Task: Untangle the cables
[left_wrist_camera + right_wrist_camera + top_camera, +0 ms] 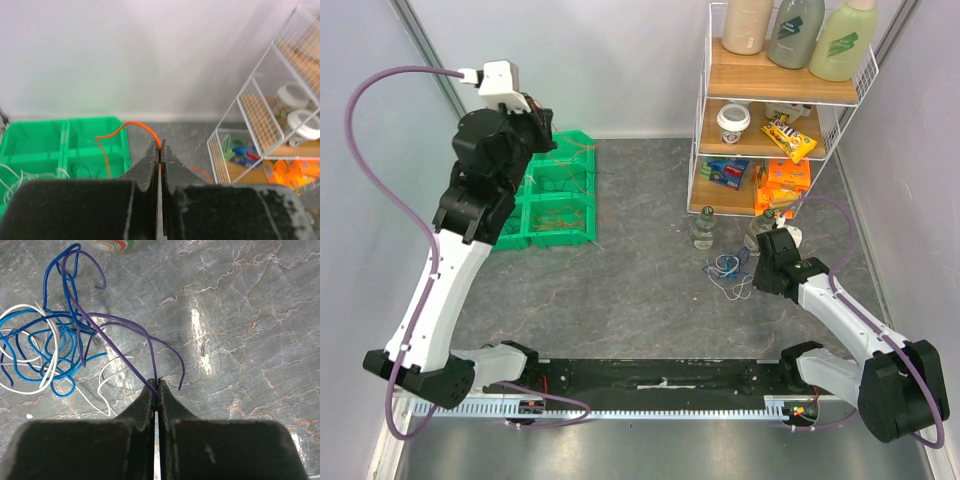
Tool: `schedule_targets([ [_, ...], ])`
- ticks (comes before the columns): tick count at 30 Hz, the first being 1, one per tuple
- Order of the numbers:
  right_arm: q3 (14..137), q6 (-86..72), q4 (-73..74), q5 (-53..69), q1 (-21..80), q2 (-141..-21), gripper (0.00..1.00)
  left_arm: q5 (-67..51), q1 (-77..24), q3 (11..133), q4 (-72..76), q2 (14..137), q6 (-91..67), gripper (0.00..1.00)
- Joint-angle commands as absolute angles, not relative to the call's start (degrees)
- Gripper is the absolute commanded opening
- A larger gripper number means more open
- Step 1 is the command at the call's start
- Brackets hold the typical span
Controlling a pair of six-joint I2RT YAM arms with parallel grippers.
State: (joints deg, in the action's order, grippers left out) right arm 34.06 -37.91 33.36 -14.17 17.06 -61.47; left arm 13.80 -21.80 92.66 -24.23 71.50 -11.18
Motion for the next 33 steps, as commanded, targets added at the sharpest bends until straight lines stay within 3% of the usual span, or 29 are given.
schedule_targets([
  [1, 33.49, -37.88, 31.82, -13.97, 16.96, -61.17, 0.0, 15.71, -21.8, 95.54, -16.61, 69.78, -6.6, 0.02],
  [8, 33.75, -37.53, 31.82, -13.98, 16.96, -61.26, 0.0, 24.34, -21.8, 95.89, -14.68, 70.75, -2.29, 0.02],
  [18, 34.01, -37.35, 31.73, -14.24, 16.96, -61.96, 0.0, 26.28, -21.45, 91.41, -13.27, 72.07, -2.1, 0.02],
  [33, 34.01, -37.27, 31.64, -14.41, 16.96, -62.23, 0.0, 26.54, -21.45, 103.8, -8.97, 77.08, 3.87, 0.02],
])
